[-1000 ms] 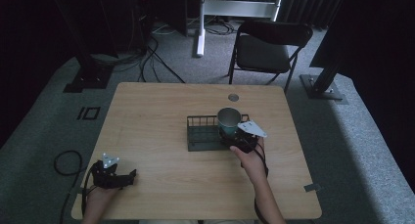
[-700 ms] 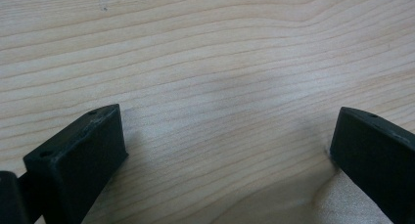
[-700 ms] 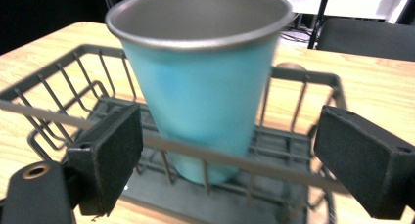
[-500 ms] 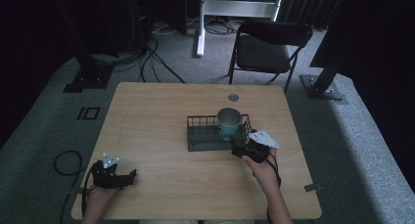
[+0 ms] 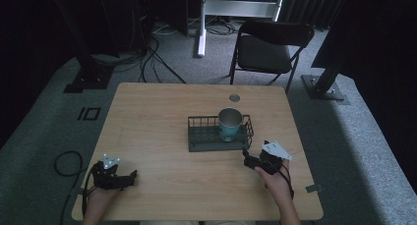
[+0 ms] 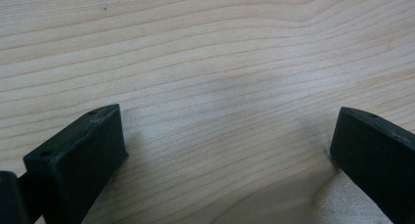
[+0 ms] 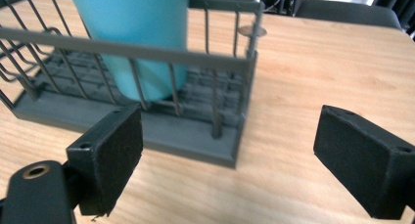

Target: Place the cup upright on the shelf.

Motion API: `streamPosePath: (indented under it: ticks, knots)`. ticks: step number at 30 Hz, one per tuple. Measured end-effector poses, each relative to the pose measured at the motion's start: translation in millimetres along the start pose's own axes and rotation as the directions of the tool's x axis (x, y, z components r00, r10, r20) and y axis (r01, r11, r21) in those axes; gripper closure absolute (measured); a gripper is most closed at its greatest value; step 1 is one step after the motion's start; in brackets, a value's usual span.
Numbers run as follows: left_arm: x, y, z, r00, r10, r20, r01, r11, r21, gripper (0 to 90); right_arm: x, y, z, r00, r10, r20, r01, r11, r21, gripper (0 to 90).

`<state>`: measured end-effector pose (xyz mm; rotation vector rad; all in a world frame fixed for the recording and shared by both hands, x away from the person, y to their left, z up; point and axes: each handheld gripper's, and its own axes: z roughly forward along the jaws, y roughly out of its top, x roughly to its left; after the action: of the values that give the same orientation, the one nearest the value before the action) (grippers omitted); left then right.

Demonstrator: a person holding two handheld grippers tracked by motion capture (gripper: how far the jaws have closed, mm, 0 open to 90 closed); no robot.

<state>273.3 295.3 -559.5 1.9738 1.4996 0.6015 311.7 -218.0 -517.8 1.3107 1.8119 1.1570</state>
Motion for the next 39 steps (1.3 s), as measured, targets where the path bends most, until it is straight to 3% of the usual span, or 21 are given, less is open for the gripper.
streamPosePath:
  ticks: [5,11,17,24,36,38,39]
  knots:
    - [0.0,0.0,0.0,1.0000,0.000,0.000,0.000,1.0000,0.000,0.5,-7.4,-11.2,-3.4,0.9997,-0.013,0.019,0.012,1.000,0.024,10.7]
    - [0.0,0.0,0.0,1.0000,0.000,0.000,0.000,1.0000,0.000,0.5,-16.3,-23.5,-7.7,0.9993,0.028,0.026,-0.030,0.997,0.070,10.7]
    - [0.0,0.0,0.0,1.0000,0.000,0.000,0.000,1.0000,0.000,0.5,-27.7,-35.1,-11.7,0.9985,0.020,0.052,-0.027,0.991,0.130,10.7]
    - [0.0,0.0,0.0,1.0000,0.000,0.000,0.000,1.0000,0.000,0.5,-42.0,-43.8,-17.1,0.9945,0.056,0.089,-0.072,0.981,0.182,10.7]
    - [-0.1,0.0,0.0,1.0000,-0.001,0.000,0.001,1.0000,-0.001,0.5,-59.8,-53.6,-20.6,0.9910,0.064,0.117,-0.093,0.961,0.259,10.7]
    - [0.0,0.0,0.0,1.0000,0.000,0.000,0.000,1.0000,0.000,0.5,-61.3,-54.6,-18.7,0.9934,0.060,0.098,-0.087,0.949,0.304,10.8]
    - [-0.1,-0.1,0.0,1.0000,-0.001,0.000,0.001,1.0000,-0.001,0.5,-60.8,-54.5,-18.5,0.9937,0.051,0.100,-0.079,0.949,0.306,10.8]
